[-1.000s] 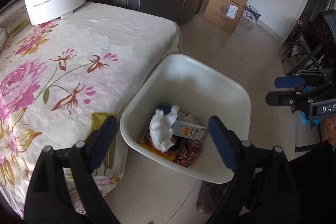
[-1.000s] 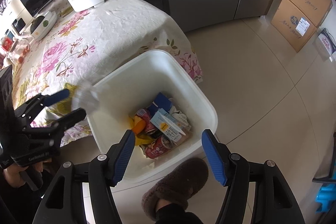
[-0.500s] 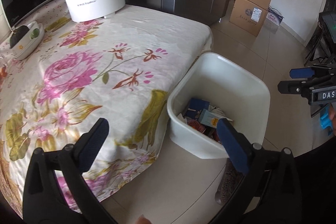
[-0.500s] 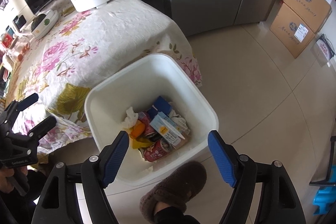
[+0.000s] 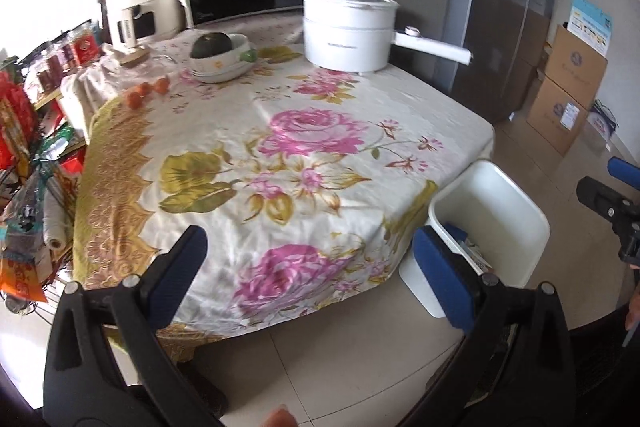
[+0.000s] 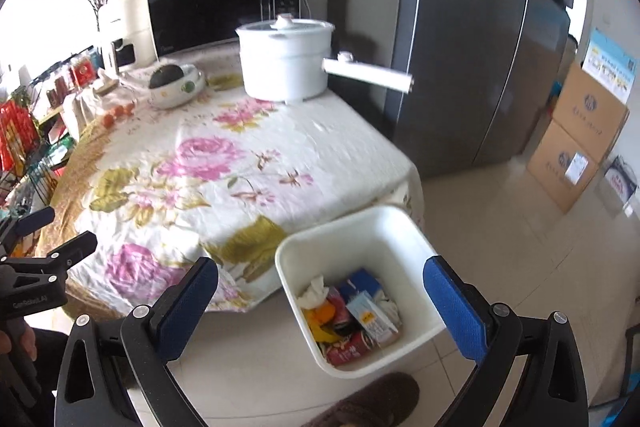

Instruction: Collect trash

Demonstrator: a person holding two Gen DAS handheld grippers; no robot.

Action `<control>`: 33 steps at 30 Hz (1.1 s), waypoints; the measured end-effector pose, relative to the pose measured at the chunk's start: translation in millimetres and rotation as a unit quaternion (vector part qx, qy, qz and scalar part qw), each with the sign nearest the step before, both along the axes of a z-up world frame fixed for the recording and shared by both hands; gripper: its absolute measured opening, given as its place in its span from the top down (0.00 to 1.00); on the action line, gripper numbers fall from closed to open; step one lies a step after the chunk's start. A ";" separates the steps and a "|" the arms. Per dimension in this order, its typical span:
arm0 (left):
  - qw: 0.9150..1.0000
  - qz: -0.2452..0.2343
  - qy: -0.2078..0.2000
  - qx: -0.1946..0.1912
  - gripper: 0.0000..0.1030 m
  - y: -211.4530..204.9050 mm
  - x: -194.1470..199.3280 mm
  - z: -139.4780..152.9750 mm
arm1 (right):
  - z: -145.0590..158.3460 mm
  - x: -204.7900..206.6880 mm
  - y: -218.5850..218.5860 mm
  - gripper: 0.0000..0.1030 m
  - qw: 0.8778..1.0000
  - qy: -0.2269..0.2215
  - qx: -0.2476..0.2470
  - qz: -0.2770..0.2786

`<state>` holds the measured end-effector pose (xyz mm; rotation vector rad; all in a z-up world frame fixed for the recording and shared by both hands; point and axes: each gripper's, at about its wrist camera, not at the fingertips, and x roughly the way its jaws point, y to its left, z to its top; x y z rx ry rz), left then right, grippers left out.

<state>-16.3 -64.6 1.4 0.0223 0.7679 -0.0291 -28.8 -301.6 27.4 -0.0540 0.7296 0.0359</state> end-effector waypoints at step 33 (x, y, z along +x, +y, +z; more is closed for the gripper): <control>0.996 0.061 -0.068 -0.013 0.01 36.1 -36.4 15.3 | 9.1 -12.0 61.1 0.00 0.998 -0.062 0.002 0.031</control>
